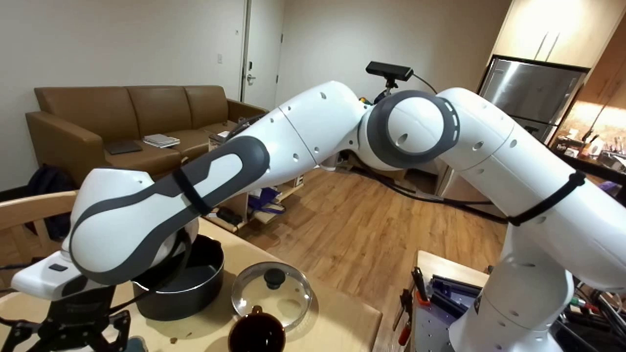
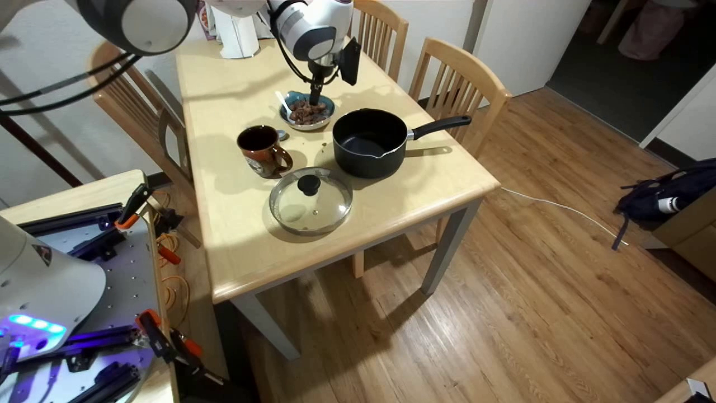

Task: Remove the spoon from the bowl and put it in the mug

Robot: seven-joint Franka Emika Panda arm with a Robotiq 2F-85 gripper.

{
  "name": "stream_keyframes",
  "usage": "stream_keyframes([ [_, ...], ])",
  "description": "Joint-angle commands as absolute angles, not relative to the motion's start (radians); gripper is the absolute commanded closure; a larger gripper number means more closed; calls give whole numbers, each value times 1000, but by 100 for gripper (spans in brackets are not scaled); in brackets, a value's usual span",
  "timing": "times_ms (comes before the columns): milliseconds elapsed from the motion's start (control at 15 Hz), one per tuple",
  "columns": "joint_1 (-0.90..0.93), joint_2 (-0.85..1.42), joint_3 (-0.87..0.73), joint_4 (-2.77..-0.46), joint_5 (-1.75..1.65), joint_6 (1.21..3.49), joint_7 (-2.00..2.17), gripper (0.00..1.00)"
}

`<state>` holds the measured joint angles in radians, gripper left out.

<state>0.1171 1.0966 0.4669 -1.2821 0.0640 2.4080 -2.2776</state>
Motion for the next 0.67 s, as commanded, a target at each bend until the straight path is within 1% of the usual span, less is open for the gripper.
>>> stream_keyframes([
  [0, 150, 1070, 419, -1299, 69, 2417, -2230, 0],
  [333, 298, 967, 251, -1333, -19, 2383, -1894, 0],
  [467, 365, 928, 200, -1329, -81, 2325, -1750, 0],
  [533, 389, 918, 186, -1318, -111, 2275, -1692, 0],
  [600, 330, 986, 250, -1277, -91, 2328, -1785, 0],
])
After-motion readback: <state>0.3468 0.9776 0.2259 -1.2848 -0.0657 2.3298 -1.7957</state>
